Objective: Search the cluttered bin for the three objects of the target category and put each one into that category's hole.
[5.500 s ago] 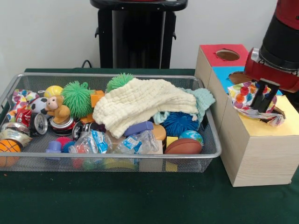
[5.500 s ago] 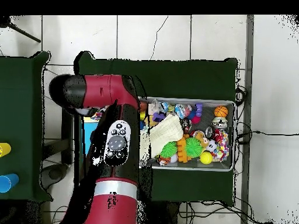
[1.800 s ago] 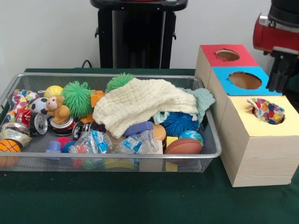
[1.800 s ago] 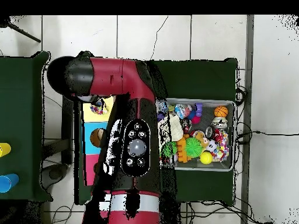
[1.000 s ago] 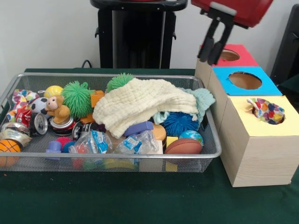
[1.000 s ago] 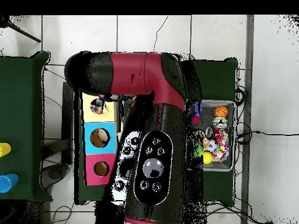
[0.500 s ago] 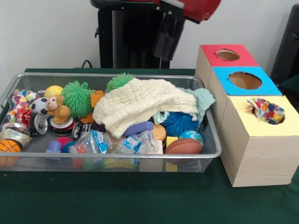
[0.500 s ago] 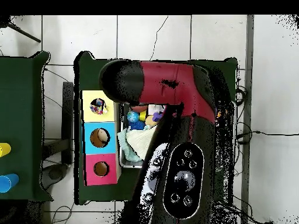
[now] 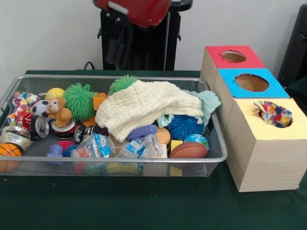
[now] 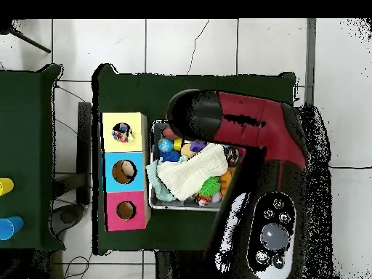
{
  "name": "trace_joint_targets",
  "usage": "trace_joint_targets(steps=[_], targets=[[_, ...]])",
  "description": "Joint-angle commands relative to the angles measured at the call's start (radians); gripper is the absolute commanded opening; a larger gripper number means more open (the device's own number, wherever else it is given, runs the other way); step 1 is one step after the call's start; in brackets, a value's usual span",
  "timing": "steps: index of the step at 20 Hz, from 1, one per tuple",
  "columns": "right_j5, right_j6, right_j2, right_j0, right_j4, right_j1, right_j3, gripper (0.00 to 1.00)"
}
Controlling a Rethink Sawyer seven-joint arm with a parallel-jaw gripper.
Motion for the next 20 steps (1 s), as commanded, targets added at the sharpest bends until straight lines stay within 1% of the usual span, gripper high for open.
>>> trace_joint_targets(steps=[1,4,5,10,14,16,17,20], targets=[[-0.046,-0.158,0.111,-0.067,-0.068,0.019,0.172,0.00],[-0.051,-0.187,0.128,-0.097,-0.077,0.011,0.191,0.00],[-0.056,-0.212,0.138,-0.113,-0.087,0.010,0.199,0.00],[-0.107,-0.224,0.170,-0.160,-0.128,0.013,0.222,0.00],[-0.139,-0.184,0.183,-0.175,-0.151,0.025,0.246,0.00],[-0.130,-0.151,0.163,-0.164,-0.175,0.032,0.246,0.00],[-0.120,-0.123,0.142,-0.151,-0.189,0.041,0.239,0.00],[-0.140,-0.067,0.120,-0.145,-0.204,0.060,0.234,0.00]])
